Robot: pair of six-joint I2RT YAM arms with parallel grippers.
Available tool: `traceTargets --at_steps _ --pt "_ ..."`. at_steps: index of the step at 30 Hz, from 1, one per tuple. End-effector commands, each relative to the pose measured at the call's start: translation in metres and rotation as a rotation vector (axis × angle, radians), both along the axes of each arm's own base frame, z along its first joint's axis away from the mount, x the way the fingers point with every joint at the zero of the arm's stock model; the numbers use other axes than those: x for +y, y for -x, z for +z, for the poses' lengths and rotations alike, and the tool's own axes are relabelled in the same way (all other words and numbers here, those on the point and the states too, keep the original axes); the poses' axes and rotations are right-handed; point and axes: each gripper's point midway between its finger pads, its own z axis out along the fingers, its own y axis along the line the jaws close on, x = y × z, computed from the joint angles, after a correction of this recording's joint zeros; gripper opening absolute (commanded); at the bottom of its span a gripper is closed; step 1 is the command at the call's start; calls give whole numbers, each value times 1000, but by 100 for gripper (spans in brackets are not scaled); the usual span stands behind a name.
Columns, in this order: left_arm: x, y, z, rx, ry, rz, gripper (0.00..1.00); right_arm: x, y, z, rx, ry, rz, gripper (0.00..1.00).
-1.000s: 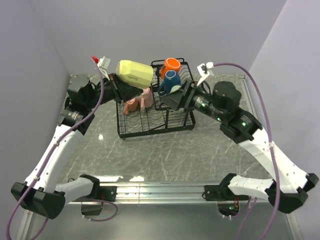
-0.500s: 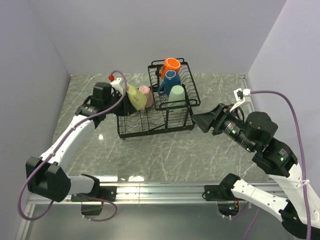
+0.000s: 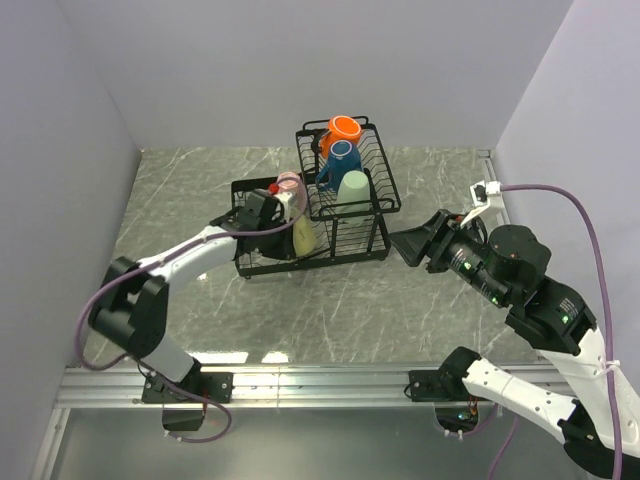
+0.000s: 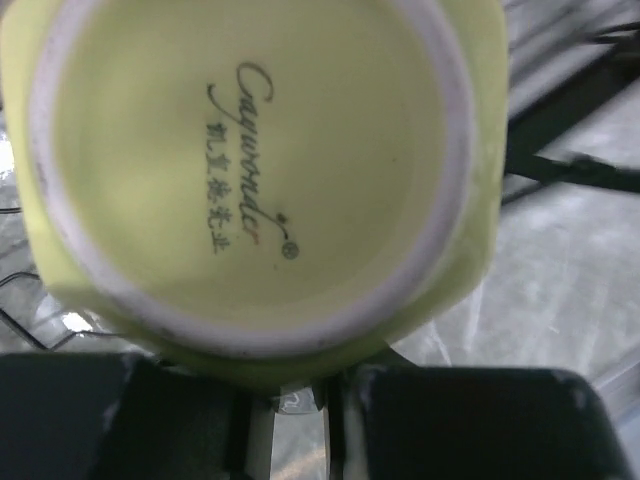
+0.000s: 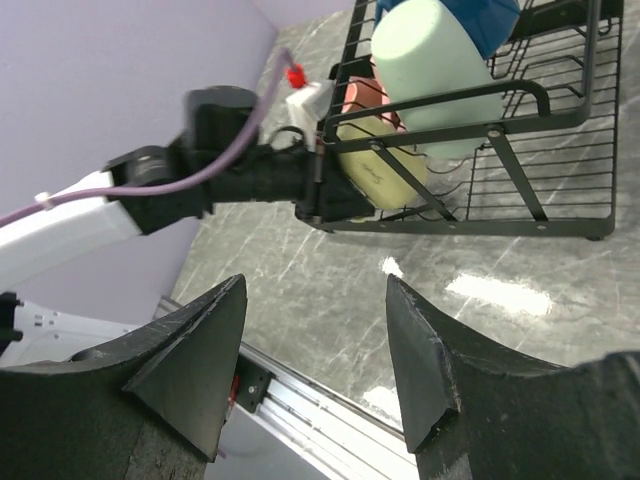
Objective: Load the cups into the dish rack
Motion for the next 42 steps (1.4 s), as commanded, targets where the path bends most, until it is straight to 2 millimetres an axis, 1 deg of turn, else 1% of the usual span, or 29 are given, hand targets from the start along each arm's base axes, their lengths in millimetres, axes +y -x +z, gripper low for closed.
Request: traceTargets --at_steps 1,2,4,5,9,13,14,16,17,19,20,22,23,26,30,31,32,34,35,36,37,39,40,42 --pt "-6 -47 24 -151 25 96 0 -5 -1 -1 2 -5 -32 65" --pt "-6 -51 17 -144 9 111 0 -6 -1 -1 1 -4 -36 65" --pt "-7 -56 12 -142 0 122 0 -8 0 -2 7 -2 -42 65" --pt "-7 -59 5 -133 -12 132 0 -8 0 -2 7 -3 -42 65" --pt "-15 -65 -2 -136 -20 133 0 -13 1 -6 18 7 -58 65" --pt "-21 -63 -6 -148 -18 132 0 -14 1 -7 20 14 -63 65" --pt "-21 -61 -7 -146 -15 134 4 -15 1 -8 21 16 -66 65" --pt "-23 -59 -9 -144 -15 129 13 -15 0 -9 22 20 -69 65" --pt "-22 -57 -9 -144 -15 127 25 -15 0 -10 24 22 -69 65" --pt "-23 -55 -7 -147 -11 119 31 -14 -1 -11 23 26 -68 65" --pt "-23 -54 -3 -157 -6 116 39 -14 -1 -11 24 27 -66 65" --pt "-24 -53 3 -172 -2 114 48 -12 -2 -12 23 29 -61 65" --pt "-24 -52 7 -178 3 111 55 -11 -2 -13 24 29 -59 65" --pt "-22 -50 11 -179 -2 109 60 -8 -3 -15 26 29 -47 65" --pt "-20 -45 18 -179 0 107 59 -3 -5 -16 23 28 -34 65" --pt "-16 -46 20 -191 -15 127 59 -2 -6 -16 23 27 -33 65" --pt "-12 -43 28 -200 -9 136 59 -2 -5 -16 21 27 -29 65" --pt "-8 -40 38 -217 -4 148 59 0 -5 -16 18 26 -18 65" --pt "-5 -36 49 -232 10 157 59 0 -5 -16 17 29 -17 65" --pt "-1 -34 54 -240 11 168 59 1 -5 -16 16 27 -13 65" --pt "1 -29 66 -260 29 168 59 1 -5 -17 15 26 -11 65" --pt "7 -21 73 -259 31 172 59 2 -4 -18 13 21 -4 65" --pt "10 -15 84 -278 48 175 58 2 -3 -19 13 19 1 65" --pt "16 -6 92 -286 59 181 59 4 -2 -20 11 14 10 65"
